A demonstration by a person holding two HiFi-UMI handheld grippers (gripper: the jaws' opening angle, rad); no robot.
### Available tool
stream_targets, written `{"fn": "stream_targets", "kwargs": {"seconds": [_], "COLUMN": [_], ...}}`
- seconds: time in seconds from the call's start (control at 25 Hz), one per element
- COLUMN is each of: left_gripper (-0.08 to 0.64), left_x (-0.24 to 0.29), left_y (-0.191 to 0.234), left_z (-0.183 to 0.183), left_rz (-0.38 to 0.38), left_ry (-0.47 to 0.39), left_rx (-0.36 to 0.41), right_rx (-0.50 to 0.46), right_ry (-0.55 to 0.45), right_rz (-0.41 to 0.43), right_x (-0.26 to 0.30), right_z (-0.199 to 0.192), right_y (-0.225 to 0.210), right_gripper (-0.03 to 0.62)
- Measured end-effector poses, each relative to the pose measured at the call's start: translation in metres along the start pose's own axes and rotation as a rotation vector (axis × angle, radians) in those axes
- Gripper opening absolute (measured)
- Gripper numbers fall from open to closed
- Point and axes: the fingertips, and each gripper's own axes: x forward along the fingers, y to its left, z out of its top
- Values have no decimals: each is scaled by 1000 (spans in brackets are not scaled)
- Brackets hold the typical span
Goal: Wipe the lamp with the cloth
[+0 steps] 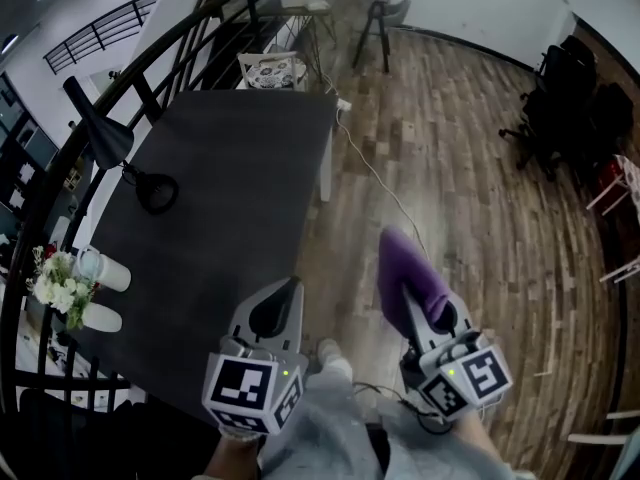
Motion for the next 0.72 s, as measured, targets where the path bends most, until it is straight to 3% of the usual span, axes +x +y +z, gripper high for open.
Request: {"fn": "stream_targets", "kwargs": {"seconds": [0.4,0.72], "left_gripper": [0,0], "left_x": [78,76], "left_y": [86,140], "left_z": [26,29], "left_rz": [130,234], "left_ry": [-3,-21], "left_rx": [-36,-72], "right_rx": [-15,-27], "right_ry": [40,55], "right_rz": [109,204], "right_x": [136,198], "right_z": [18,13], "right_y": [-35,-18], "right_gripper": [51,51]}}
